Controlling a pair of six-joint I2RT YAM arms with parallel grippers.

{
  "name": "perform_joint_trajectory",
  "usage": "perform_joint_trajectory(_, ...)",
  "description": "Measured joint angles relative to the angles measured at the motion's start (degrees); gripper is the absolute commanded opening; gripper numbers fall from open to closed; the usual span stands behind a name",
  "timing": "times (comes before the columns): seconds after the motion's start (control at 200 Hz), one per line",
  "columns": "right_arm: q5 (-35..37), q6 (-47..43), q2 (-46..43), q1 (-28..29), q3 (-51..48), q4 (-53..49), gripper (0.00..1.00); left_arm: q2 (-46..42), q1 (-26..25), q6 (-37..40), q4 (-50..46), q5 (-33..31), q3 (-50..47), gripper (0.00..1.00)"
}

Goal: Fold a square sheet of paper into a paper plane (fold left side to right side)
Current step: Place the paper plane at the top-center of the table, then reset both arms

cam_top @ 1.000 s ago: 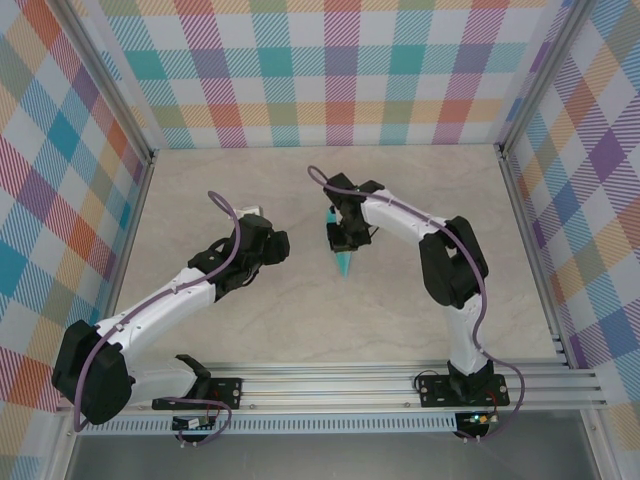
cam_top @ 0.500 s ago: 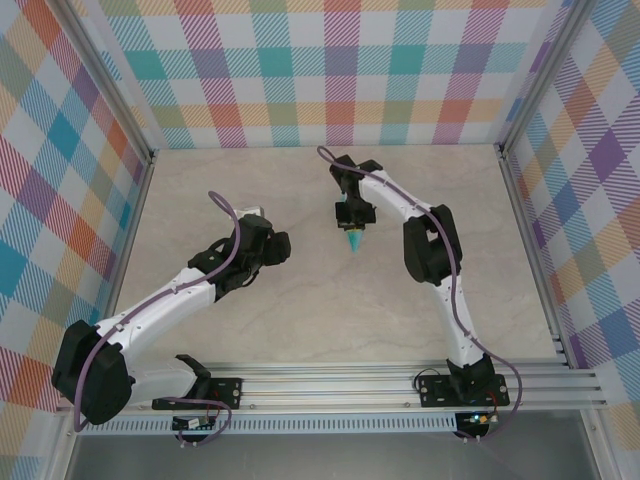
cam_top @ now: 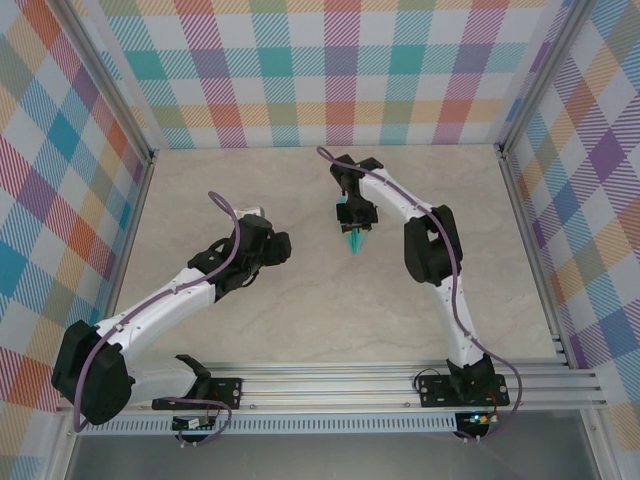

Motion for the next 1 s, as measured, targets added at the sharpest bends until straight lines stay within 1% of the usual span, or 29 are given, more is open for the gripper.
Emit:
perform_joint_trajectory(0.095, 0.1, -0.7, -3.3, 0.0, -0.7, -0.5, 0.41, 0.0, 1.5, -0.1, 0.3, 1.9, 0.0, 0.81)
perform_joint_trajectory(0.22, 0.8, -1.5, -9.9, 0.0, -3.3, -1.0, 0.49, 0.0, 5.8, -0.3, 1.7, 4.9, 0.0, 0.82)
perform_joint_trajectory(0.35, 3.5, -2.9, -21.4, 0.0, -12.6, 1.9, 0.64, -0.2, 10.8, -0.5, 1.9, 5.9, 0.0, 0.82)
perform_joint_trajectory(0.44, 6.5, -3.7, -31.0, -0.5, -21.3, 5.8, 0.75, -2.0, 13.9, -0.4, 2.9, 3.8, -1.0, 0.83)
perform_joint_trajectory(0.53, 8.9, -5.1, -42.0, -1.7, -32.3, 11.7, 0.91, -6.5, 15.4, 0.1, 5.6, -1.1, -4.8, 0.83)
perform_joint_trajectory(0.555, 9.3, -5.7, -45.0, -2.4, -35.4, 13.6, 0.99, -8.0, 15.5, 0.4, 6.5, -2.6, -6.0, 0.84)
perform_joint_trajectory(0.565, 9.7, -5.4, -46.3, -2.9, -36.7, 14.3, 1.0, -8.7, 15.5, 0.5, 6.9, -3.2, -6.6, 0.84)
perform_joint_trajectory(0.675, 11.6, -6.9, -57.9, -8.2, -50.1, 22.9, 1.0, -14.6, 15.6, 3.0, 11.3, -10.8, -12.2, 0.85)
perform_joint_trajectory(0.775, 13.2, -8.1, -64.7, -13.5, -60.5, 30.7, 1.0, -16.4, 15.8, 7.0, 14.3, -16.0, -15.2, 0.85)
perform_joint_trajectory(0.865, 14.6, -9.0, -67.3, -16.5, -68.8, 38.3, 1.0, -16.2, 16.2, 10.8, 16.0, -19.2, -16.7, 0.85)
perform_joint_trajectory(1.0, 17.0, -9.2, -66.8, -20.1, -79.6, 49.7, 1.0, -14.5, 17.6, 14.2, 20.7, -22.6, -19.4, 0.85)
